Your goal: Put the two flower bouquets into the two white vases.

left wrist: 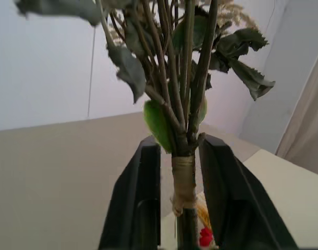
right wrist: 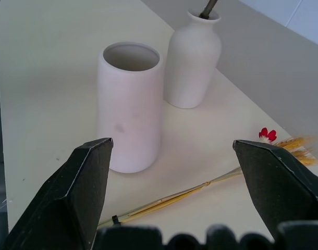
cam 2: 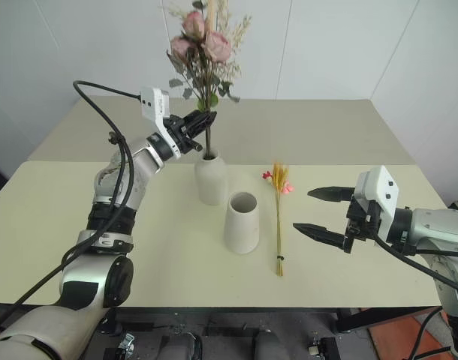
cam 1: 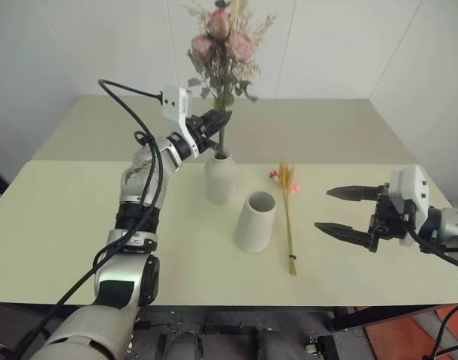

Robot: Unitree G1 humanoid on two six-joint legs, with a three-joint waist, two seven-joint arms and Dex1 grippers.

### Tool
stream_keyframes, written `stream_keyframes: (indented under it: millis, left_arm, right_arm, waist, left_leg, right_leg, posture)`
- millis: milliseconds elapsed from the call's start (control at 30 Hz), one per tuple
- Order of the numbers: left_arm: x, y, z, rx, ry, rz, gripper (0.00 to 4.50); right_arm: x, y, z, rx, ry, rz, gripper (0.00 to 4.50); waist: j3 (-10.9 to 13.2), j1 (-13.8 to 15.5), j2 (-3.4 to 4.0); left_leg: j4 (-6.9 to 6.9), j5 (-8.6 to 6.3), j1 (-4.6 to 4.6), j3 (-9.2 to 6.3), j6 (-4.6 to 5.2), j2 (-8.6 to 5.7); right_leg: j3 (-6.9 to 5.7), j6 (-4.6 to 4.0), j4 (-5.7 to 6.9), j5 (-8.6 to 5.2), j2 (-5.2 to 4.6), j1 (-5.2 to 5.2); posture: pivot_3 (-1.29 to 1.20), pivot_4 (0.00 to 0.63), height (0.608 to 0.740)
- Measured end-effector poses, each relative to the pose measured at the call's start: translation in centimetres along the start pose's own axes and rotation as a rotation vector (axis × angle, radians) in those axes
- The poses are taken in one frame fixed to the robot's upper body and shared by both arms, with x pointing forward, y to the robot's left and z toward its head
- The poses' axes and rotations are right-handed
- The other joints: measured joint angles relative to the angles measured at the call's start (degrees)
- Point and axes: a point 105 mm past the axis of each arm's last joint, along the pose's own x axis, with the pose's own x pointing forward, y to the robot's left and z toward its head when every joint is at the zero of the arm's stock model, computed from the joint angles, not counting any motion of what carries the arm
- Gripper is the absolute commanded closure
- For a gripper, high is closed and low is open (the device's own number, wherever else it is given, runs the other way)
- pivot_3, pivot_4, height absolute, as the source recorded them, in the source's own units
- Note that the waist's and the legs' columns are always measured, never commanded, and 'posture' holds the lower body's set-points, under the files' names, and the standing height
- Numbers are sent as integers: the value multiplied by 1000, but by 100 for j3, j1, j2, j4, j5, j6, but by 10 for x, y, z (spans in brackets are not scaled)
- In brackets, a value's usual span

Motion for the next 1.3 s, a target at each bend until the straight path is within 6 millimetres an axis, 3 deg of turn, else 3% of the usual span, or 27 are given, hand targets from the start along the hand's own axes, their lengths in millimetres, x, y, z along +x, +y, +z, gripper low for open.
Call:
stream_keyframes:
  millis: [233, 433, 600, 767, 1000, 1133, 1300]
  left_arm:
    - [-63, -3, 4, 48, 75, -50, 79]
    - [-132, -26, 24, 129, 162, -245, 30]
    - [-168, -47, 20, 162, 270, -405, 30]
    - [-178, -53, 21, 188, 306, -463, 30]
    - [-179, -55, 22, 206, 304, -478, 30]
    - [-178, -54, 23, 220, 297, -474, 0]
    - [-178, -54, 23, 222, 297, -464, 0]
  right_arm:
    - [9, -1, -4, 3, 26, 1, 98]
    - [34, -15, -24, 205, 157, -81, 98]
    - [50, -35, -36, 415, 326, -166, 98]
    - [71, -32, -50, 550, 451, -155, 98]
    - [91, -29, -70, 535, 614, -180, 98]
    - [98, -27, -84, 492, 674, -191, 1067]
    - [105, -31, -85, 416, 667, -211, 2849]
  waist:
    - [-1, -49, 2]
    - [-1, -134, 3]
    - [-1, -129, 4]
    - [-1, -95, 4]
    - [-1, -133, 3]
    - [-1, -134, 3]
    - [-1, -157, 3]
  left_leg:
    - [-1, 0, 7, 1, 0, 6]
    - [-1, 0, 10, 3, -1, 10]
    - [-1, 0, 10, 6, 0, 14]
    - [-2, 0, -3, 4, 0, 13]
    - [-4, -1, -2, 4, 1, 15]
    - [-4, -1, -2, 4, 1, 15]
    - [-5, -1, 1, 4, 1, 19]
  right_leg:
    - [2, -1, 6, 0, 0, 1]
    - [1, -4, 7, 0, 3, 1]
    - [0, -12, 6, -4, 6, -2]
    - [-3, -12, 1, -5, 4, -9]
    - [-3, -12, 2, -5, 6, -11]
    - [-3, -12, 1, -5, 6, -12]
    - [-2, -12, 5, -5, 9, -14]
  posture:
    - [0, 150, 740]
    - [0, 150, 740]
    - [0, 150, 740]
    - [0, 150, 740]
    - [0, 150, 740]
    - [0, 150, 740]
    - [0, 150, 740]
